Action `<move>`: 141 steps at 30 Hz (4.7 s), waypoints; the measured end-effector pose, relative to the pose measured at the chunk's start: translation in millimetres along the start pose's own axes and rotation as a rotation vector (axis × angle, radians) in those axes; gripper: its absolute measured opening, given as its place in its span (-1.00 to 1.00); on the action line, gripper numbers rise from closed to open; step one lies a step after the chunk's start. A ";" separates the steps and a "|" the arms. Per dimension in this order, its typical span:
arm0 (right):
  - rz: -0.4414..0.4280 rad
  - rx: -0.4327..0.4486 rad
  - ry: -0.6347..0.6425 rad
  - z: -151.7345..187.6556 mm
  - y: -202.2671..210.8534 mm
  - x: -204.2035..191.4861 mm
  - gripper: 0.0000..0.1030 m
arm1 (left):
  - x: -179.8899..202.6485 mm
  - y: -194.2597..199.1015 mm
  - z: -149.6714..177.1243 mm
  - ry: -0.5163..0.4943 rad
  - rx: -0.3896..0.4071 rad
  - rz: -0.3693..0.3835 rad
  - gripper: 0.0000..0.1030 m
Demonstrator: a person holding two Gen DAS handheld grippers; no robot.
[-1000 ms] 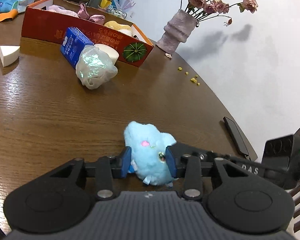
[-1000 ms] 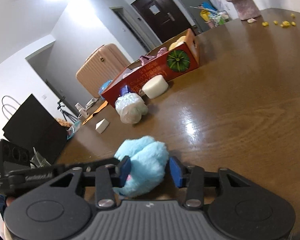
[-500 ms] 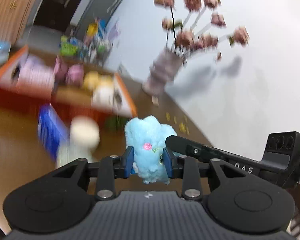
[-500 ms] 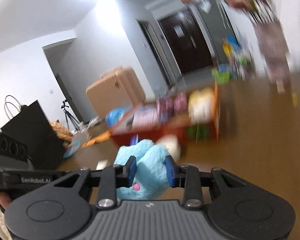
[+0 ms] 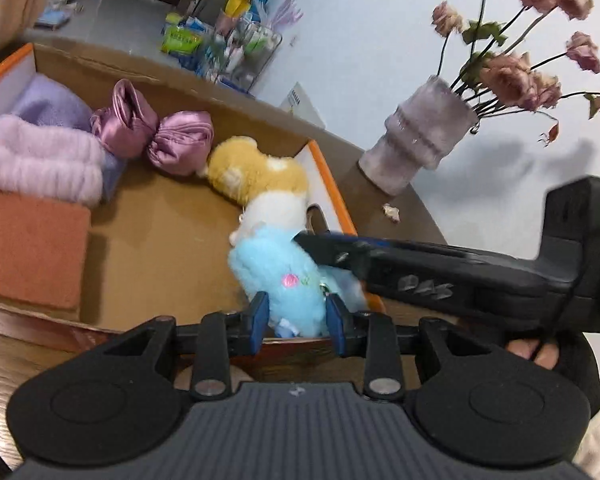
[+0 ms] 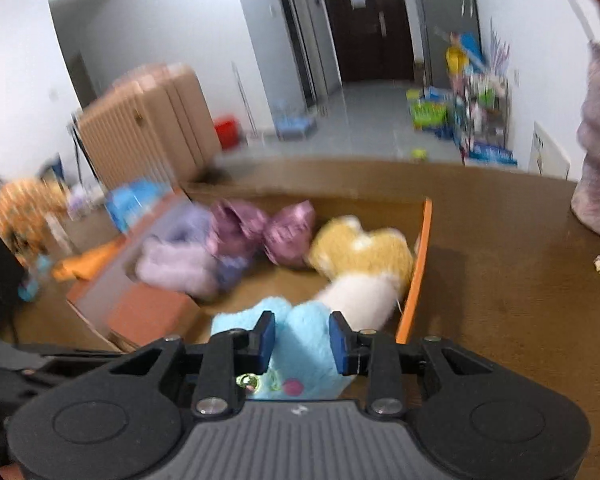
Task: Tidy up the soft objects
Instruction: 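Carry the blue plush into the box and open the right gripper, then withdraw both tools from the box toward the remaining items, then grasp the blue milk carton with the left gripper, then carry the blue carton into the box and open the left gripper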
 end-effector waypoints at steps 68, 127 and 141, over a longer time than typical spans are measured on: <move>0.034 0.537 0.075 280.6 316.6 -196.5 0.81 | 18.3 390.5 257.7 -0.430 0.633 -0.441 1.00; -0.300 0.117 -0.175 201.4 112.2 -183.2 -0.67 | -66.3 203.3 155.5 -0.028 0.051 -0.142 -0.39; -0.177 0.160 -0.196 205.5 91.6 -187.6 -0.56 | -83.0 190.8 167.3 -0.036 0.034 -0.136 -0.10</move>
Point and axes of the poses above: each gripper's, at about its wrist camera, not at the fingertips, and y roughly against the way its jaws point, x to its right, z to its underside, the point moved 10 cm from there along -y, roughly the way its jaws point, and after that the axes turned 2 degrees about y, right-handed, at the moved point
